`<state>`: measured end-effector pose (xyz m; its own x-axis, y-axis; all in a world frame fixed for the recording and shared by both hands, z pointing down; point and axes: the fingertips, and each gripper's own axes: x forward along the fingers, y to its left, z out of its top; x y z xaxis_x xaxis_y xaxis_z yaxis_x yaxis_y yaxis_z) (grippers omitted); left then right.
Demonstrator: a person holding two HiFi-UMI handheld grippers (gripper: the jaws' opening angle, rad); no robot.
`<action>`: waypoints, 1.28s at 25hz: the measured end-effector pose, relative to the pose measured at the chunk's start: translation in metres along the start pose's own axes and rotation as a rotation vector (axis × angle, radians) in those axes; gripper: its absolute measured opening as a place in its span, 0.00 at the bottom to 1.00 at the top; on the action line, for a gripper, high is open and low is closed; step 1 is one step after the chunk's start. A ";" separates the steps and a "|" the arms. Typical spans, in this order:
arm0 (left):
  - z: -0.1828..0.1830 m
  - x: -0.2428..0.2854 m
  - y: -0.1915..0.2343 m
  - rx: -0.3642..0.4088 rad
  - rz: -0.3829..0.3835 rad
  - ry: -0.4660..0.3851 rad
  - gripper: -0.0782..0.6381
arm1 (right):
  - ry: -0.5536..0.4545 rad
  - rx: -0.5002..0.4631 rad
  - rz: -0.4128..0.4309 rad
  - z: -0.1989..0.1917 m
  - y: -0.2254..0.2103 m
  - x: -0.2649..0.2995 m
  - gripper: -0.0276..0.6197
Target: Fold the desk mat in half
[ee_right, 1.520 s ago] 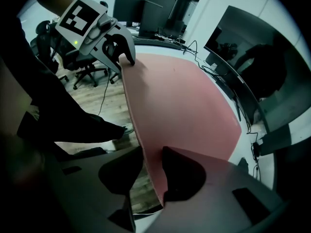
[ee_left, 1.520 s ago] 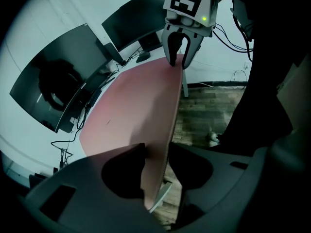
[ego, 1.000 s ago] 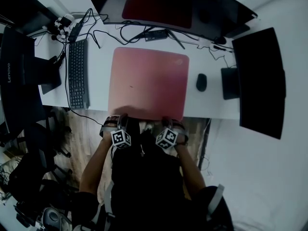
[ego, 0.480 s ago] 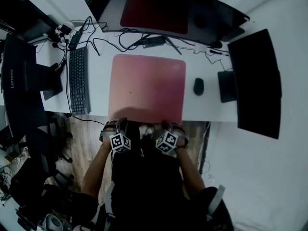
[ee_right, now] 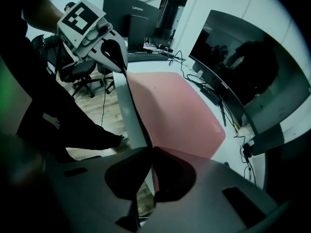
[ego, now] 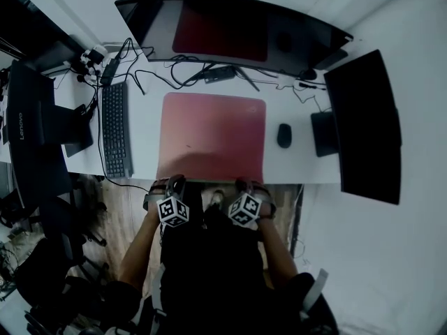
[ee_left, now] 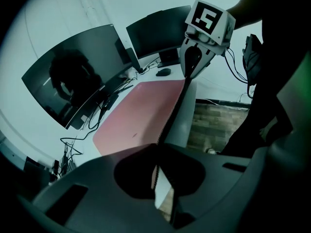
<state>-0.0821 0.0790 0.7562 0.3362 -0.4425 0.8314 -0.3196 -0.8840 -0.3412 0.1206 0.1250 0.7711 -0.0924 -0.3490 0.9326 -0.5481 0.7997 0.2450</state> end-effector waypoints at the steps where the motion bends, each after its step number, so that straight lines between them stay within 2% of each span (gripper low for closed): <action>1: 0.002 0.000 0.004 -0.004 0.004 -0.006 0.14 | -0.003 0.003 -0.004 0.002 -0.004 -0.001 0.07; 10: 0.027 -0.005 0.047 -0.029 0.013 -0.063 0.14 | -0.007 0.043 -0.050 0.024 -0.045 -0.015 0.07; 15: 0.042 -0.010 0.069 0.007 0.001 -0.097 0.14 | 0.003 0.082 -0.087 0.033 -0.065 -0.019 0.07; 26: 0.075 -0.017 0.126 0.060 -0.011 -0.178 0.14 | 0.014 0.190 -0.247 0.060 -0.120 -0.040 0.07; 32: 0.092 -0.016 0.155 0.076 0.013 -0.229 0.14 | -0.010 0.247 -0.332 0.077 -0.153 -0.050 0.07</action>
<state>-0.0552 -0.0654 0.6497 0.5277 -0.4687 0.7084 -0.2603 -0.8831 -0.3904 0.1447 -0.0172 0.6663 0.1155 -0.5736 0.8110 -0.7326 0.5021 0.4595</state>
